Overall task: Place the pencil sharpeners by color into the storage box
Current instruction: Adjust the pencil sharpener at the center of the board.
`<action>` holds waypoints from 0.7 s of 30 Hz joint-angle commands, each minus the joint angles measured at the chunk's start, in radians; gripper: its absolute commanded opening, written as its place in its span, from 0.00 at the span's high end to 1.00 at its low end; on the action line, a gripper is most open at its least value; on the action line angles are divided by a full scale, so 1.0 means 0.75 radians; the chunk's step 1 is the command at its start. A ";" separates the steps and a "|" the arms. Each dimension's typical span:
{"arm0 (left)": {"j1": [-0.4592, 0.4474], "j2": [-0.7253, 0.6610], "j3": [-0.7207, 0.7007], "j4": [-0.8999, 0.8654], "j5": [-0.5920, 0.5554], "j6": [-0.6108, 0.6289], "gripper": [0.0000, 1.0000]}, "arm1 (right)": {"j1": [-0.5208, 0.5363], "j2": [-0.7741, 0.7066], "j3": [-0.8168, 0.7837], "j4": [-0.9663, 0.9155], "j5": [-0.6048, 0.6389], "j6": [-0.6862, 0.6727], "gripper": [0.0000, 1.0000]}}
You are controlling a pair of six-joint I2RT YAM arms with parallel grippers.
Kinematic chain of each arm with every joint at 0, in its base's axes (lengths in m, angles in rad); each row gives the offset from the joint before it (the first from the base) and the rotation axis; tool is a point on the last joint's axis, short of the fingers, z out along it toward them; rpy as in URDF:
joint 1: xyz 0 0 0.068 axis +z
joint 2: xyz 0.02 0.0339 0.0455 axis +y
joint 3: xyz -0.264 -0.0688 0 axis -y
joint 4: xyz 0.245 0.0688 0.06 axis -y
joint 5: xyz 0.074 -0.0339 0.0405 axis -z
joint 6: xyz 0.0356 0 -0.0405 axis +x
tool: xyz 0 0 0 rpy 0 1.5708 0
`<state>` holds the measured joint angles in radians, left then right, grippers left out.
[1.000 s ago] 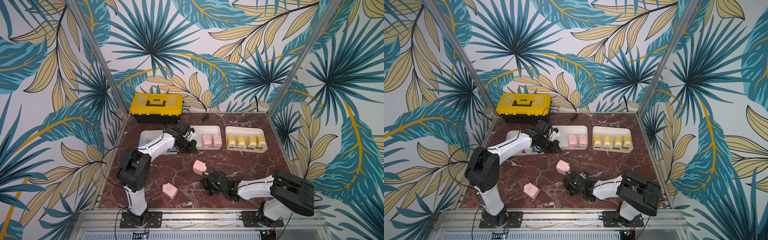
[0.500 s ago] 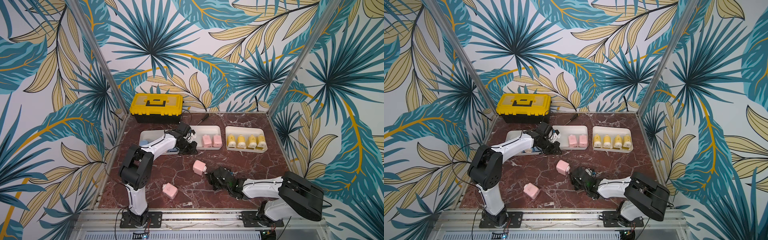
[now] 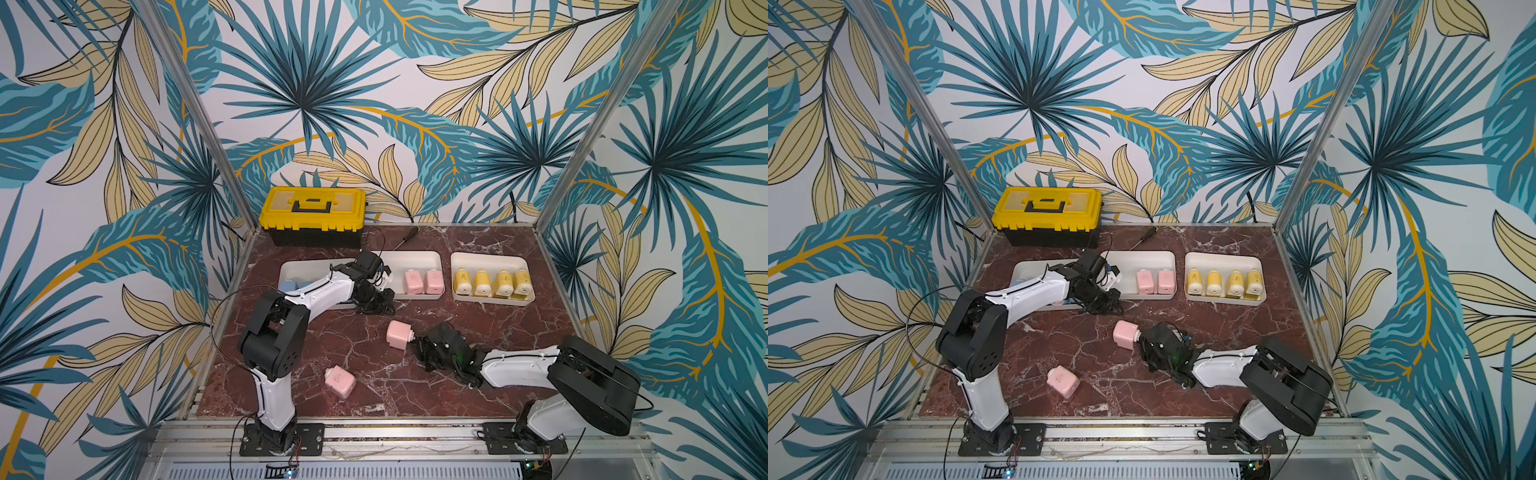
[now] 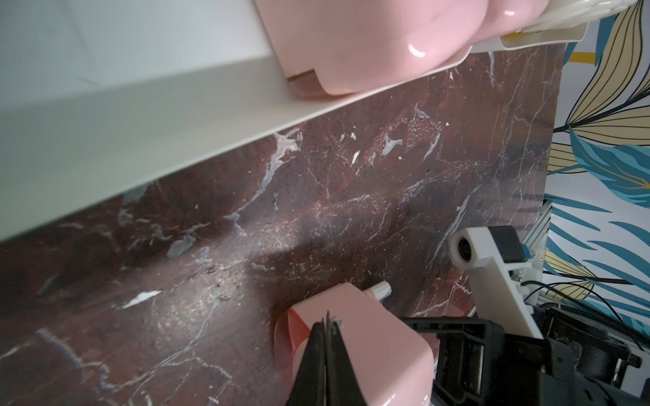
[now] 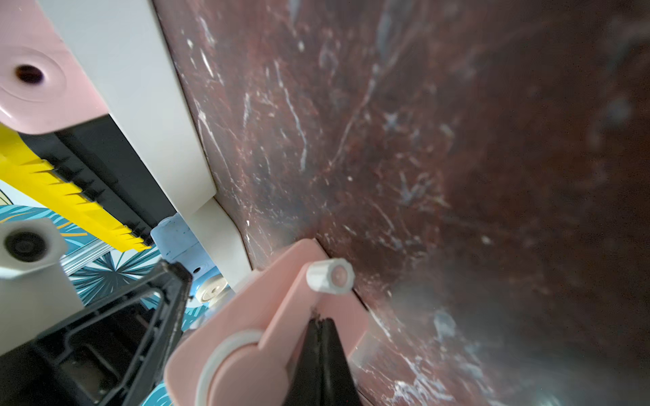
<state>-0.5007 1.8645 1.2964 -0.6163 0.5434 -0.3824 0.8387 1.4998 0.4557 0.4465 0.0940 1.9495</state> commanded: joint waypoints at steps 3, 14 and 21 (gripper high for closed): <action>-0.013 -0.050 -0.046 0.030 0.013 -0.005 0.94 | -0.089 -0.042 0.040 -0.092 -0.059 -0.091 1.00; -0.036 -0.190 -0.188 0.053 0.000 -0.061 0.93 | -0.204 0.024 0.137 -0.159 -0.205 -0.197 1.00; -0.038 -0.308 -0.292 0.053 -0.028 -0.110 0.94 | -0.210 0.104 0.206 -0.157 -0.246 -0.225 1.00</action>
<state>-0.5240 1.6699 1.1053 -0.5892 0.5354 -0.4450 0.6849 1.5566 0.5884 0.3595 -0.0628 1.8118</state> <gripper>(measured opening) 0.065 0.050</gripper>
